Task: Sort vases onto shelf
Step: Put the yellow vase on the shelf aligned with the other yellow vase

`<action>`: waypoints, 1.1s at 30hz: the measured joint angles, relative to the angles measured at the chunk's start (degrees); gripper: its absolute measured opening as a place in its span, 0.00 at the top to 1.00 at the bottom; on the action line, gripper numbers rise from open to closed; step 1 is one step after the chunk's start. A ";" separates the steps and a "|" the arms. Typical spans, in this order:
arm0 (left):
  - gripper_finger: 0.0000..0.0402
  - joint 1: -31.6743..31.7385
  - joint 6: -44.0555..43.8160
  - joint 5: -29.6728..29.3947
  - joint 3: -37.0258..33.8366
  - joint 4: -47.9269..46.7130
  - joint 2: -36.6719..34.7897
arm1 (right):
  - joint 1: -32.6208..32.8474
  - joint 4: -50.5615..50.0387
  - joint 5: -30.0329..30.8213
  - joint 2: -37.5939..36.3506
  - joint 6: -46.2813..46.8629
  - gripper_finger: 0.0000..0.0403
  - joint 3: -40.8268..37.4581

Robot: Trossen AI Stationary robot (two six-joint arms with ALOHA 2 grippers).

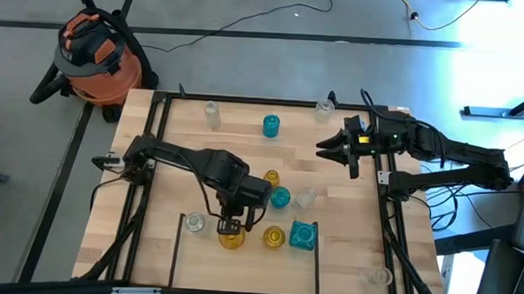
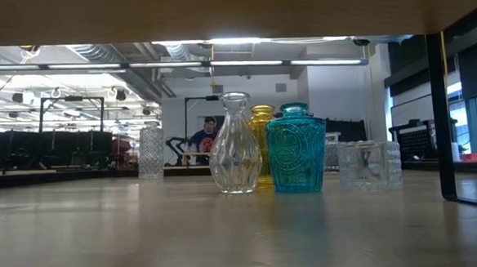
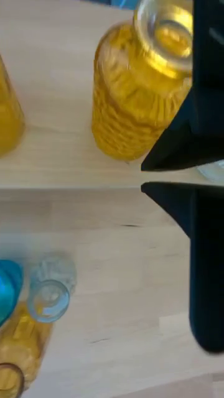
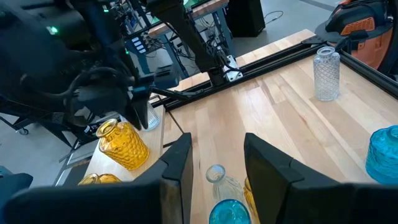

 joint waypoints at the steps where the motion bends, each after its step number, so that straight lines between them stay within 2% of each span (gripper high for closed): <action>1: 0.97 0.00 -0.01 -0.01 -0.53 0.02 -0.02 | 0.00 -0.09 0.00 -0.02 0.00 0.73 0.00; 5: 0.98 0.00 -0.97 1.38 -1.67 0.03 0.01 | 0.00 -0.25 0.00 0.00 0.26 0.73 0.00; 19: 1.00 -0.67 -6.10 15.90 -6.01 0.04 -0.06 | 0.00 -0.25 -0.02 0.00 0.67 0.73 0.00; 33: 1.00 -2.87 -5.90 21.57 -6.07 0.90 -0.06 | 0.04 -0.25 -0.15 0.00 1.85 0.73 0.00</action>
